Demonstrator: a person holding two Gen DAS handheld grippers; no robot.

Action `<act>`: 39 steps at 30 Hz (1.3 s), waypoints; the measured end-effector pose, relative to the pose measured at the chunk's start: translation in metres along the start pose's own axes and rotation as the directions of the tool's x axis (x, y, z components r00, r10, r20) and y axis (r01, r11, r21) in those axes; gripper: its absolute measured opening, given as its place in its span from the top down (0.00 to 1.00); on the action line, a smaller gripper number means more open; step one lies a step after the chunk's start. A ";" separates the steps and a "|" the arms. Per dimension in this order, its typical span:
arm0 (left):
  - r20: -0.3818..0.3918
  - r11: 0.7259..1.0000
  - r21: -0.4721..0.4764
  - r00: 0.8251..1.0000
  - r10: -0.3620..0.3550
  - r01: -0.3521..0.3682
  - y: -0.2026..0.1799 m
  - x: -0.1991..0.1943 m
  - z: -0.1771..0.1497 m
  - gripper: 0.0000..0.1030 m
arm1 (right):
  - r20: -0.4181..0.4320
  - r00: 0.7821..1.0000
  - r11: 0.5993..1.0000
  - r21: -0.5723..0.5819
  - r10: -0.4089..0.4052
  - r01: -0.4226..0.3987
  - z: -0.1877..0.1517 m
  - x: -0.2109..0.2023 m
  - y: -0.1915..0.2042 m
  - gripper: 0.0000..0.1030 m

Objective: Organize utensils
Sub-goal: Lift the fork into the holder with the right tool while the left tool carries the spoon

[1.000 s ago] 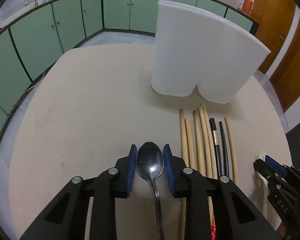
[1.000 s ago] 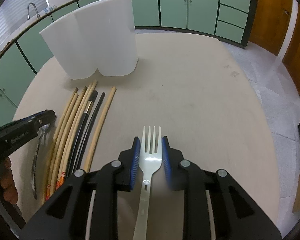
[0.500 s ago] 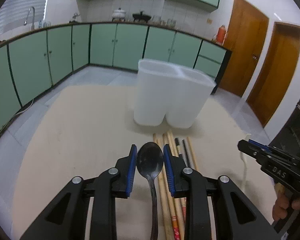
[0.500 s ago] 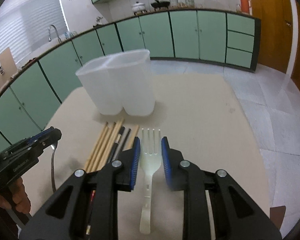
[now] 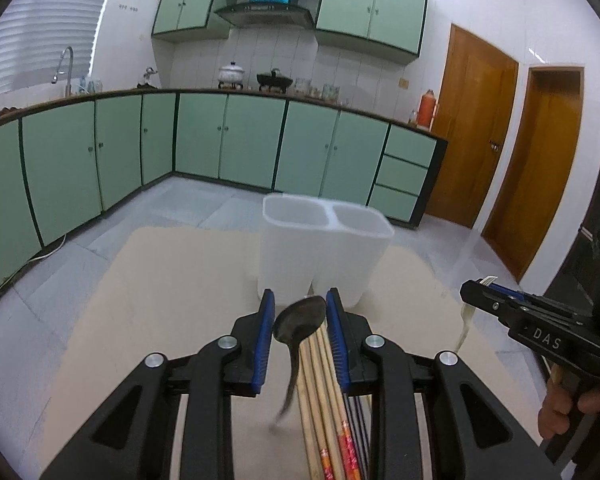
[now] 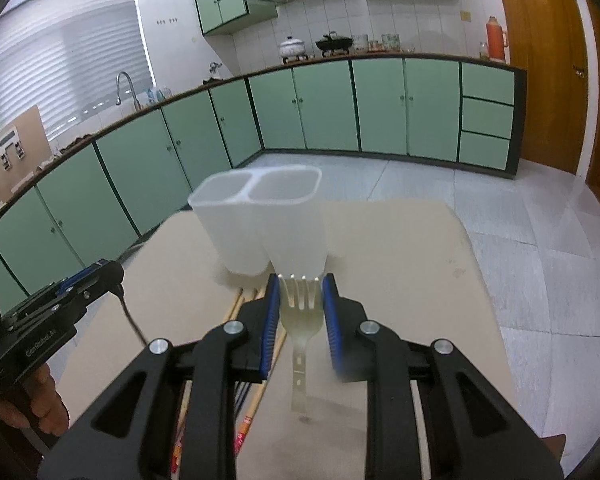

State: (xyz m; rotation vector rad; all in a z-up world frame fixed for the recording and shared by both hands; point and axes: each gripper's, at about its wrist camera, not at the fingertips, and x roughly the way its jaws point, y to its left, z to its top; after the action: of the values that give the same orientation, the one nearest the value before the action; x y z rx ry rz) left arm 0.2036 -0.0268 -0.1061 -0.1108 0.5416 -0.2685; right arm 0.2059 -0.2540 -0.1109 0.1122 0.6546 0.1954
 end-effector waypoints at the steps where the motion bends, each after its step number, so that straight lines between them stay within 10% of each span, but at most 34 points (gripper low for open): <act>1: 0.012 1.000 -0.004 1.000 -0.001 0.001 0.000 -0.002 0.004 0.75 | 0.008 1.000 1.000 0.000 0.004 -0.004 0.003 -0.002 0.000 0.80; 26: 0.247 0.994 -0.010 0.964 -0.103 0.109 0.001 0.000 0.153 0.77 | 0.234 0.966 0.992 -0.091 0.110 -0.090 0.151 0.012 -0.002 0.80; 39: 0.084 0.992 -0.080 0.993 -0.085 0.092 0.024 0.110 0.141 0.79 | 0.124 0.986 0.993 -0.068 0.107 -0.099 0.141 0.093 -0.009 0.80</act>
State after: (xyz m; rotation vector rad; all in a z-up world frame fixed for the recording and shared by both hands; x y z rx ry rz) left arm 0.3733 -0.0302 -0.0444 -0.2270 0.4685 -0.3268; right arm 0.3662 -0.2487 -0.0566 0.0987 0.5151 0.3058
